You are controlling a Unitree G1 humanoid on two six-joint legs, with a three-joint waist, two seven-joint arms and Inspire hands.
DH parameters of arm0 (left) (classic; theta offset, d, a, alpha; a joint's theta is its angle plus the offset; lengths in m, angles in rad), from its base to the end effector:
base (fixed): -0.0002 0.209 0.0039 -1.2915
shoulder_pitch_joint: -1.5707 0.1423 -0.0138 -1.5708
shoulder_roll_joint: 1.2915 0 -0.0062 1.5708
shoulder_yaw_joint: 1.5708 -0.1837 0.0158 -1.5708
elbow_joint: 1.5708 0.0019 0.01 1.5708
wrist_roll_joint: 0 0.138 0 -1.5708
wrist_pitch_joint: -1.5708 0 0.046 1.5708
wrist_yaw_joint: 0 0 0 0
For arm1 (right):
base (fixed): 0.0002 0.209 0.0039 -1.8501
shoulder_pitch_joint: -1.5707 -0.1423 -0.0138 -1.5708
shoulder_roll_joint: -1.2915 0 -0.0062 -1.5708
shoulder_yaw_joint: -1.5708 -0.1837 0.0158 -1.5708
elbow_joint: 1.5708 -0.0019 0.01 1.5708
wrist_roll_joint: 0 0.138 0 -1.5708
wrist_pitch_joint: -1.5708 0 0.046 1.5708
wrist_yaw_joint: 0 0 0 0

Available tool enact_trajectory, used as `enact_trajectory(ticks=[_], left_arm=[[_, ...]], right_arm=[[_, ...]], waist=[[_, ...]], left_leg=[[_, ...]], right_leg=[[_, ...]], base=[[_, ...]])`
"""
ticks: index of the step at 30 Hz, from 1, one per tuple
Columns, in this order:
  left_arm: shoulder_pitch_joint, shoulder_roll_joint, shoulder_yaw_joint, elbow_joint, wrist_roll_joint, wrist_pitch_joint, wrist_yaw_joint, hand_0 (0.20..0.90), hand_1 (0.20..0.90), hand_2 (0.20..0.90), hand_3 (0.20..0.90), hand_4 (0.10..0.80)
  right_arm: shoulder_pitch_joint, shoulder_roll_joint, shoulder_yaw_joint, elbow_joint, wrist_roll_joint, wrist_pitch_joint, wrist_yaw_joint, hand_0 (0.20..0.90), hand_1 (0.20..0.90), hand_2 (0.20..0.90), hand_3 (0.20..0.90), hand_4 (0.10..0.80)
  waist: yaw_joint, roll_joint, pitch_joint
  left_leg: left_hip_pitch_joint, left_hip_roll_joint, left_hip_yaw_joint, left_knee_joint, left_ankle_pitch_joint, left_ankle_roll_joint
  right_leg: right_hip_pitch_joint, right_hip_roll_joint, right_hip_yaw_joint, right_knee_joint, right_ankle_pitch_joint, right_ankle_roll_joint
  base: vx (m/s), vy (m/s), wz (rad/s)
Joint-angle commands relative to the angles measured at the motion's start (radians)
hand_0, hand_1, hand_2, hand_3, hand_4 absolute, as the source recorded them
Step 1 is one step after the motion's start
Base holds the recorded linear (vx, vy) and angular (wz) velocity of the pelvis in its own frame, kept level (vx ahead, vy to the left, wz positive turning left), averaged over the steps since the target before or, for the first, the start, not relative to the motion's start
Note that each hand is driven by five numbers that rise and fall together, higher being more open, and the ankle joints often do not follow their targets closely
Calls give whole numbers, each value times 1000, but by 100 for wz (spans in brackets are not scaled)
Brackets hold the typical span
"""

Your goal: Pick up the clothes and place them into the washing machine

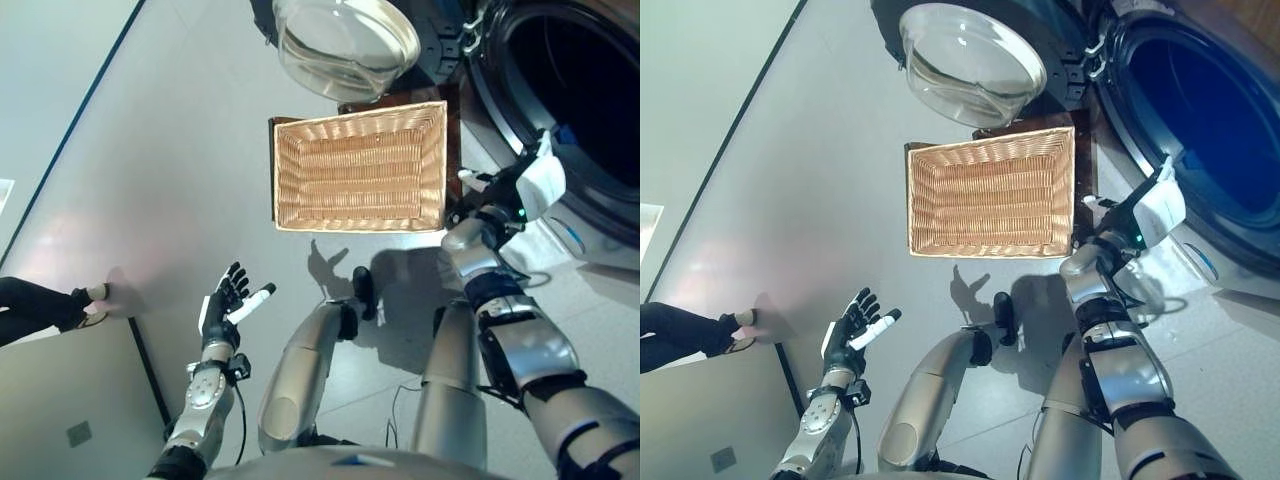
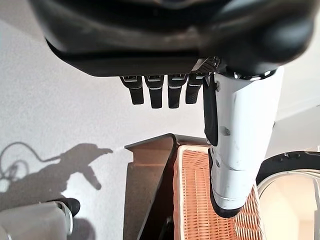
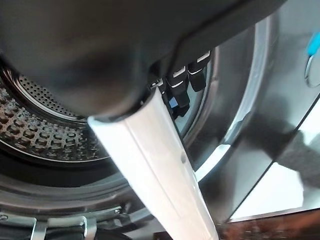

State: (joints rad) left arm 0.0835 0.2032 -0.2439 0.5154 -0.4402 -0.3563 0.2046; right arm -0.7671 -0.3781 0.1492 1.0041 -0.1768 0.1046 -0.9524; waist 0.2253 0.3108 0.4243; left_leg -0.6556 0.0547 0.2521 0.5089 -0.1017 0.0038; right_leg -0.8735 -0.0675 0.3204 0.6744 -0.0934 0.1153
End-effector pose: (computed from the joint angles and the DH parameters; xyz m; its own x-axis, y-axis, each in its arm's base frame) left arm 0.1525 0.1714 -0.0470 0.9352 0.1721 -0.3094 -0.2165 0.9695 -0.1150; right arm 0.3263 -0.2156 0.0748 0.6115 -0.7340 0.2953 0.7201 0.3617 -0.5922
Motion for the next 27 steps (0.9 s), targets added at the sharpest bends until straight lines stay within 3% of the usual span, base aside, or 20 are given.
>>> enact_trajectory(ticks=[1, 13, 20, 27], left_arm=[[18, 68, 98, 82, 23, -53, 54, 900, 900, 900, 900, 800], [-26, 36, 168, 386, 141, -6, 94, 900, 900, 900, 900, 800], [-55, 22, 232, 596, 235, 39, 102, 900, 900, 900, 900, 800], [-76, 19, 247, 713, 299, 81, 94, 900, 900, 900, 900, 800]], right_arm=[[43, 22, 47, -46, -77, -99, -4, 900, 900, 900, 900, 800], [241, 108, 110, 17, -67, -176, 121, 900, 900, 900, 900, 800], [413, 99, 138, -2, -34, -240, 312, 900, 900, 900, 900, 800], [500, 76, 147, 90, -98, -220, 383, 900, 900, 900, 900, 800]], waist=[[-7, -19, -93], [-32, -82, -118], [-82, -149, -164], [-110, -203, -225]], left_leg=[[-6, -1, 20, 7, -6, -23], [229, -2, -2, -39, -30, -34], [391, -1, -21, -193, 35, -54], [531, 8, -22, -334, 85, -57]], right_leg=[[86, 6, -7, 20, -72, -44], [359, -7, -45, -61, -99, -27], [531, -24, -82, -232, -59, -19], [665, -27, -123, -358, -11, -8]], base=[[0, 0, 0], [77, -32, -5], [120, -85, 7], [93, -115, 4]])
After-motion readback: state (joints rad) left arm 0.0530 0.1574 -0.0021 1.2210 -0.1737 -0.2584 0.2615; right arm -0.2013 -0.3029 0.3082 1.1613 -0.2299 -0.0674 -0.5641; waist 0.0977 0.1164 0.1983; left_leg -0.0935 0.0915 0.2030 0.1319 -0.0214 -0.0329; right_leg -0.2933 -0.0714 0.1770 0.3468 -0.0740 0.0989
